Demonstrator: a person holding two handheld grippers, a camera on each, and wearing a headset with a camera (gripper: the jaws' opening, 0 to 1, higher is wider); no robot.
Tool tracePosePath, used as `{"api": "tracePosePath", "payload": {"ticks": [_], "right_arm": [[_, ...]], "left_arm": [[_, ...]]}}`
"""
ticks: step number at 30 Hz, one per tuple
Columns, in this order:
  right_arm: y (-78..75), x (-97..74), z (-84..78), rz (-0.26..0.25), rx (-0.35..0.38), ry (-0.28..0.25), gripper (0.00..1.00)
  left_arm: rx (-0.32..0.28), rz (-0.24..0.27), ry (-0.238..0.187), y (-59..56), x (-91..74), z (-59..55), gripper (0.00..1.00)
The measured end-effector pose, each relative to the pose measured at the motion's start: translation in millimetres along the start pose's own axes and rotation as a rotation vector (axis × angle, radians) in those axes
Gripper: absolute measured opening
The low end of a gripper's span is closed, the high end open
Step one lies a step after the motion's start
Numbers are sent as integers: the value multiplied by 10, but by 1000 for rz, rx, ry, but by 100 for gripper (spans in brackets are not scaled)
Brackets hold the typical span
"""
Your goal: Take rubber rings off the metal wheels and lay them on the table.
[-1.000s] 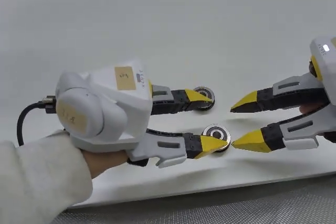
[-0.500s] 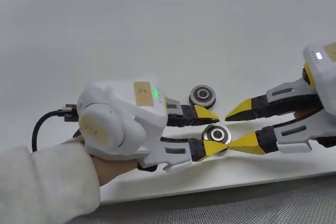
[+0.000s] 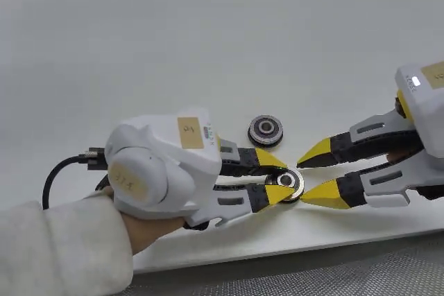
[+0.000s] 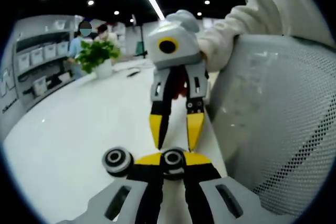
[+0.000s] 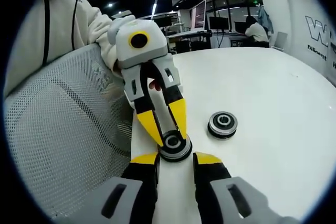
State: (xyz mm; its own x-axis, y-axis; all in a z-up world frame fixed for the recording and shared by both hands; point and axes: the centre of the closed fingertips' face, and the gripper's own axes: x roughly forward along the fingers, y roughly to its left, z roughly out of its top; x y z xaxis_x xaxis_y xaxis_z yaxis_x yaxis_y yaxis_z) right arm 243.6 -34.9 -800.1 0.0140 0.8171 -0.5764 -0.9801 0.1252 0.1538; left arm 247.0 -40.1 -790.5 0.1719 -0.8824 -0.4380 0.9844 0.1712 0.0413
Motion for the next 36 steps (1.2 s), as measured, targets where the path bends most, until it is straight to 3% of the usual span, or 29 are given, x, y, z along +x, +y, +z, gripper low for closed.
{"api": "tracePosePath", "payload": {"ticks": [6, 11, 24, 36], "right_arm": [[30, 41, -18, 6, -28, 19, 22], [14, 53, 20, -2, -36, 4, 22], [-10, 53, -14, -21, -91, 40, 9], [-31, 73, -24, -34, -40, 61, 8]], "left_arm": [[13, -2, -4, 4, -20, -9, 15], [19, 0, -3, 3, -46, -20, 15], [5, 11, -8, 30, -85, -39, 15], [12, 13, -14, 32, -98, -44, 14]]}}
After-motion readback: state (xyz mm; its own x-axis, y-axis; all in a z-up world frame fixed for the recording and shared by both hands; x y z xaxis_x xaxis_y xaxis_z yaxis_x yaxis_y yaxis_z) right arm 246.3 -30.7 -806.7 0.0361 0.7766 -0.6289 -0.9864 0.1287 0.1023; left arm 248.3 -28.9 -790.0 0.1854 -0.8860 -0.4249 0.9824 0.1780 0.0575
